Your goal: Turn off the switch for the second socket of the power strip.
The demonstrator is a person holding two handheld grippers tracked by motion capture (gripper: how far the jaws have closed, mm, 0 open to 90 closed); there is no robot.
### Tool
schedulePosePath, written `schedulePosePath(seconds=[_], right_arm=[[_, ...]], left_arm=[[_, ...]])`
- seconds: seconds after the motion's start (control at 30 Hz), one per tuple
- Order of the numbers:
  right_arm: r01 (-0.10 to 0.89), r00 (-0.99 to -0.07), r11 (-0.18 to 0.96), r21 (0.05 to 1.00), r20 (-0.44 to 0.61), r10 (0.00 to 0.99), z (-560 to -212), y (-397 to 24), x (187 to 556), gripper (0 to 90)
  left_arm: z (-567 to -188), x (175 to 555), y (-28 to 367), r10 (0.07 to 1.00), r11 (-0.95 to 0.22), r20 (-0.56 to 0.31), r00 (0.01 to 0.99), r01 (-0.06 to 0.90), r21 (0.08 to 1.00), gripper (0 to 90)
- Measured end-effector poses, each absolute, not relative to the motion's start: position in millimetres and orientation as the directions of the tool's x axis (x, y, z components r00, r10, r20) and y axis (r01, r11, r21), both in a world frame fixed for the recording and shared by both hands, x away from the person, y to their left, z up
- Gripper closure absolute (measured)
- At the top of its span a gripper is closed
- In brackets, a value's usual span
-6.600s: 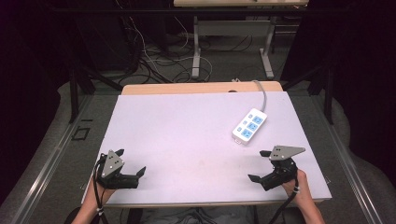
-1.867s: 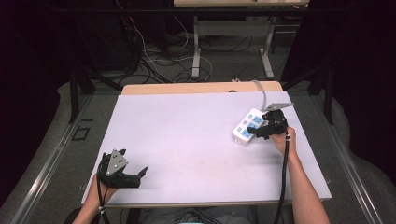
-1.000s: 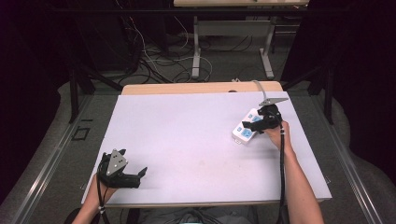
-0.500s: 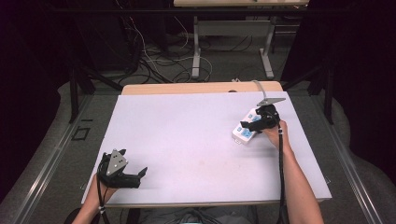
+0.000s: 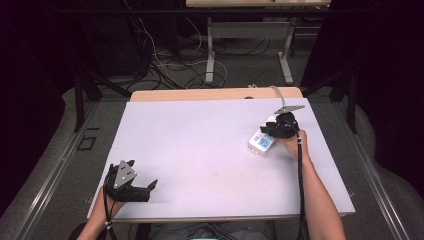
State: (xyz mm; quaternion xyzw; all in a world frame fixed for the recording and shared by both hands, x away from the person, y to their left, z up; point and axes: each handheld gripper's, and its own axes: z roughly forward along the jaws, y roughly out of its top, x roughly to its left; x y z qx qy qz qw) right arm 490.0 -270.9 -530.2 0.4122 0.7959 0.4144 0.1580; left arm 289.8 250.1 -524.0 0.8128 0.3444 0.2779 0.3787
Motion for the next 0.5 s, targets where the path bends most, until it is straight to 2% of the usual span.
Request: schedulePosePath(seconds=[0.03, 0.07, 0.1, 0.13, 0.33, 0.5], right_arm=[[0.525, -0.61, 0.317, 0.79, 0.09, 0.787, -530.2, -270.9, 490.0, 68.8], [0.529, -0.606, 0.317, 0.788, 0.089, 0.79, -530.2, -271.2, 489.8, 74.4], [0.523, -0.608, 0.311, 0.794, 0.092, 0.789, -529.8, -272.9, 489.3, 85.2], [0.527, -0.598, 0.3, 0.795, 0.097, 0.796, -529.1, -272.9, 488.6, 88.8], [0.541, -0.594, 0.285, 0.791, 0.119, 0.796, -531.0, -269.8, 489.4, 90.0], [0.536, -0.595, 0.315, 0.783, 0.086, 0.799, -533.8, -264.2, 491.0, 90.0]], left_arm=[[-524.0, 289.7, 250.2, 0.771, -0.474, 0.19, 0.608, 0.348, 0.808, 0.1], [-524.0, 289.5, 250.2, 0.771, -0.474, 0.191, 0.608, 0.348, 0.809, 0.1], [-523.9, 289.1, 250.1, 0.771, -0.476, 0.193, 0.607, 0.347, 0.808, 0.1], [-523.9, 289.1, 250.1, 0.771, -0.476, 0.193, 0.607, 0.347, 0.808, 0.1], [-524.8, 288.5, 250.0, 0.773, -0.473, 0.194, 0.604, 0.344, 0.811, 0.1], [-523.7, 288.4, 251.2, 0.769, -0.484, 0.204, 0.606, 0.343, 0.805, 0.1]])
